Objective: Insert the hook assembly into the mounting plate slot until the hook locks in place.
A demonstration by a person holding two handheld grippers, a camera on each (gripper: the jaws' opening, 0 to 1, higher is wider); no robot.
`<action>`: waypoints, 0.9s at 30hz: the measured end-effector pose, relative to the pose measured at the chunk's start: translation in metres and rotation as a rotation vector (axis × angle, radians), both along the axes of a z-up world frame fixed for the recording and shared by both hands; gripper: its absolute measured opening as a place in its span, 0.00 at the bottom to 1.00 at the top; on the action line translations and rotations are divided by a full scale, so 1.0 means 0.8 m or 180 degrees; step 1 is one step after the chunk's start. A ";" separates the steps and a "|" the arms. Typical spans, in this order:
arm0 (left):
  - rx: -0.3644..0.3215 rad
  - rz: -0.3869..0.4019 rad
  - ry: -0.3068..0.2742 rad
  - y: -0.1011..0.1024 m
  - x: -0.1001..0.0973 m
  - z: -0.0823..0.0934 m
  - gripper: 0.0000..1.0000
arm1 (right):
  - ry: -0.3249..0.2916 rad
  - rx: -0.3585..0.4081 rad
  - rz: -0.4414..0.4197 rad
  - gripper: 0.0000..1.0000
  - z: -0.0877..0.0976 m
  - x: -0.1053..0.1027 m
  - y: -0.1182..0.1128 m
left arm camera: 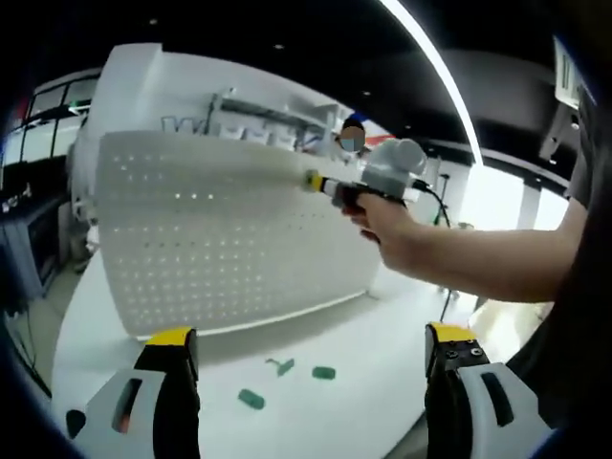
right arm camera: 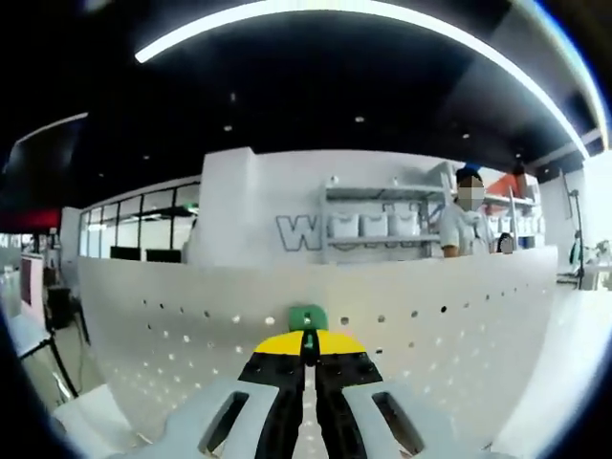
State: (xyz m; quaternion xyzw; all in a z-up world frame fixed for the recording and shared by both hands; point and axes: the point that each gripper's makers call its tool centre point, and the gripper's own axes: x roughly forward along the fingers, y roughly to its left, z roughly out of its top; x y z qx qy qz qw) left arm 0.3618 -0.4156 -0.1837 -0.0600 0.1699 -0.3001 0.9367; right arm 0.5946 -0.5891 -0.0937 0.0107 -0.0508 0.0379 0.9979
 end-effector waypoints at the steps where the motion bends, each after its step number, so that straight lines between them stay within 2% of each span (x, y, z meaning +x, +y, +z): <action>1: -0.0001 0.0012 0.0012 0.002 0.000 -0.001 1.00 | -0.0012 0.0015 -0.0004 0.00 0.000 0.000 0.000; 9: -0.0003 0.0047 0.0018 0.006 0.001 -0.003 1.00 | -0.0041 0.0083 -0.0006 0.00 -0.011 0.006 0.001; 15: -0.0018 0.0077 0.0050 0.010 0.001 -0.007 1.00 | -0.0073 -0.0115 -0.0042 0.01 -0.010 0.007 0.004; 16: -0.0024 0.0077 0.0058 0.010 0.002 -0.007 1.00 | -0.0052 -0.0198 -0.0045 0.01 -0.009 0.007 0.004; 18: -0.0035 0.0069 0.0066 0.008 0.001 -0.008 1.00 | 0.0005 -0.0201 -0.0038 0.01 -0.010 0.008 0.004; 21: -0.0021 0.0047 0.0063 0.004 0.001 -0.007 1.00 | 0.0039 -0.0100 0.0053 0.07 -0.010 0.006 0.009; 25: -0.0024 0.0032 0.0067 0.001 0.000 -0.007 1.00 | 0.0053 -0.0163 0.0093 0.12 -0.010 0.003 0.013; 27: -0.0019 0.0032 0.0064 0.001 -0.002 -0.006 1.00 | 0.0046 -0.0131 0.0074 0.19 -0.006 0.001 0.010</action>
